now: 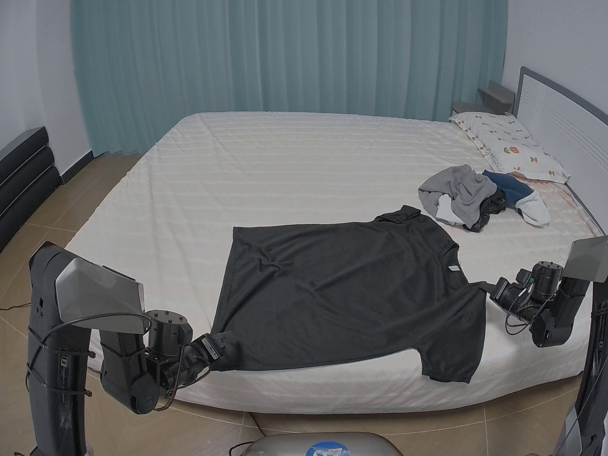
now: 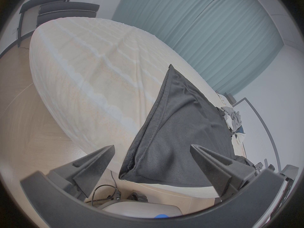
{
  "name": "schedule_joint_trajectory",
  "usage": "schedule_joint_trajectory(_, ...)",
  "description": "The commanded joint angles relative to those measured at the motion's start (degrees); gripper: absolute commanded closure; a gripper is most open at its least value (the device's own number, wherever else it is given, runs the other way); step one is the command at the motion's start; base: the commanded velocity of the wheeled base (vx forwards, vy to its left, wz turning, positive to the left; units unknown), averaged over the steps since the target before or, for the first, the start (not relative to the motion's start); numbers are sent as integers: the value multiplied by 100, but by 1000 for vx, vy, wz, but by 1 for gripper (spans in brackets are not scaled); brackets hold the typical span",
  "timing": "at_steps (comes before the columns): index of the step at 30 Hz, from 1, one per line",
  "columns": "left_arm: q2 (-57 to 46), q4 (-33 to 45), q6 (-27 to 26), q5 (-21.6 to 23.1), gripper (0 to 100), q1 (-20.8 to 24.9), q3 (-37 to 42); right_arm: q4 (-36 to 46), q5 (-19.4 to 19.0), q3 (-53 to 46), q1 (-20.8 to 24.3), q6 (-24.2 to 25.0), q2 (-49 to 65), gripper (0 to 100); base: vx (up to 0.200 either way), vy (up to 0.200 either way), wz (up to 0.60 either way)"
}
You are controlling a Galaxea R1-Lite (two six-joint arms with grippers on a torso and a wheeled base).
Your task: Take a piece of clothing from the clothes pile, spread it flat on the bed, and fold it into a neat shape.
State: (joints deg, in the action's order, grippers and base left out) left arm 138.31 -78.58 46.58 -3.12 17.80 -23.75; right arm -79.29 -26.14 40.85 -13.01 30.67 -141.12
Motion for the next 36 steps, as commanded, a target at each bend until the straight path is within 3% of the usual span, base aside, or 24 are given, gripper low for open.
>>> schedule_joint_trajectory(1, 11, 1, 0, -4, 0, 4, 2, -597, 197, 28, 97, 114, -513, 100, 0, 0, 0)
schedule_joint_trajectory(7, 11, -8, 0, -13, 0, 4, 2, -702, 258, 37, 149, 106, -627, 100, 0, 0, 0)
schedule_joint_trajectory(8, 11, -8, 0, -13, 0, 4, 2, -693, 258, 37, 149, 106, -636, 0, 0, 0, 0)
schedule_joint_trajectory(14, 11, -8, 0, -13, 0, 4, 2, -685, 118, -156, 79, 132, -469, 0, 0, 0, 0)
schedule_joint_trajectory(21, 11, 1, 0, -4, 0, 4, 2, -438, -550, -974, -176, 132, 155, 0, 0, 0, 0)
schedule_joint_trajectory(26, 11, -8, 0, -13, 0, 4, 2, 80, -586, -1325, -158, 44, 357, 0, 0, 0, 0)
schedule_joint_trajectory(31, 11, 1, 0, -4, 0, 4, 2, 142, -586, -1448, -62, -307, 251, 0, 0, 0, 0)
schedule_joint_trajectory(36, 11, 1, 0, -13, 0, 4, 2, 168, -586, -1466, -9, -351, 155, 0, 0, 0, 0)
